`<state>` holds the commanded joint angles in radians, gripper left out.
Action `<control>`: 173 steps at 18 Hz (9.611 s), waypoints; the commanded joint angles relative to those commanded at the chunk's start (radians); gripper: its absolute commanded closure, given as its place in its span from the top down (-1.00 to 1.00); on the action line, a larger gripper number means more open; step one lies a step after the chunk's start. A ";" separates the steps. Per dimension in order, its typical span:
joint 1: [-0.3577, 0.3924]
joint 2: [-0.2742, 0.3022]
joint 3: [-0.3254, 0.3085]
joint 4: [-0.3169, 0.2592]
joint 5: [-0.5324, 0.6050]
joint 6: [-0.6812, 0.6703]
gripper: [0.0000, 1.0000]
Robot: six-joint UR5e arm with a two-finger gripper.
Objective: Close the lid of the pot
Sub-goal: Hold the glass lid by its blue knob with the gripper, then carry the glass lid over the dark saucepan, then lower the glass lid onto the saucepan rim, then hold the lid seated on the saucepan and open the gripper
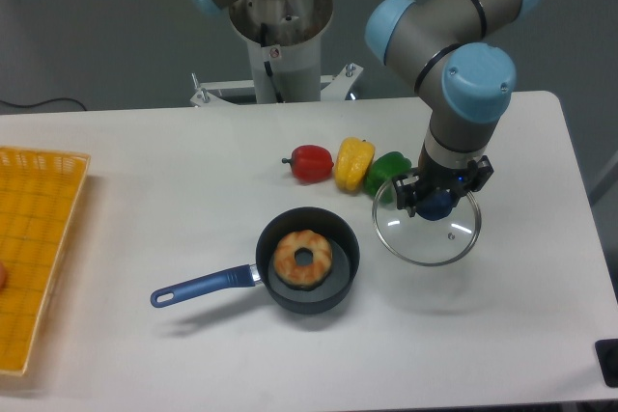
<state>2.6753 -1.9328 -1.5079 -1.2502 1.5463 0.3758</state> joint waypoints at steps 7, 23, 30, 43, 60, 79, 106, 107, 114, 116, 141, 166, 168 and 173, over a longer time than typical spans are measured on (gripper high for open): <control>-0.005 0.011 -0.009 -0.008 -0.005 -0.002 0.14; -0.143 0.043 -0.058 0.017 -0.038 -0.040 0.14; -0.202 0.057 -0.086 0.064 -0.023 -0.046 0.14; -0.238 0.060 -0.124 0.080 0.017 -0.046 0.14; -0.279 0.026 -0.126 0.130 0.017 -0.115 0.15; -0.307 0.002 -0.126 0.155 0.020 -0.147 0.15; -0.314 -0.005 -0.137 0.169 0.020 -0.152 0.15; -0.314 -0.005 -0.137 0.169 0.020 -0.152 0.15; -0.314 -0.006 -0.137 0.170 0.021 -0.150 0.15; -0.314 -0.006 -0.137 0.170 0.021 -0.150 0.15; -0.308 -0.009 -0.123 0.175 0.023 -0.144 0.15; -0.308 -0.018 -0.132 0.178 0.031 -0.146 0.21; -0.308 -0.018 -0.132 0.178 0.035 -0.146 0.24; -0.310 -0.020 -0.132 0.178 0.043 -0.143 0.39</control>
<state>2.3654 -1.9528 -1.6398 -1.0723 1.5892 0.2332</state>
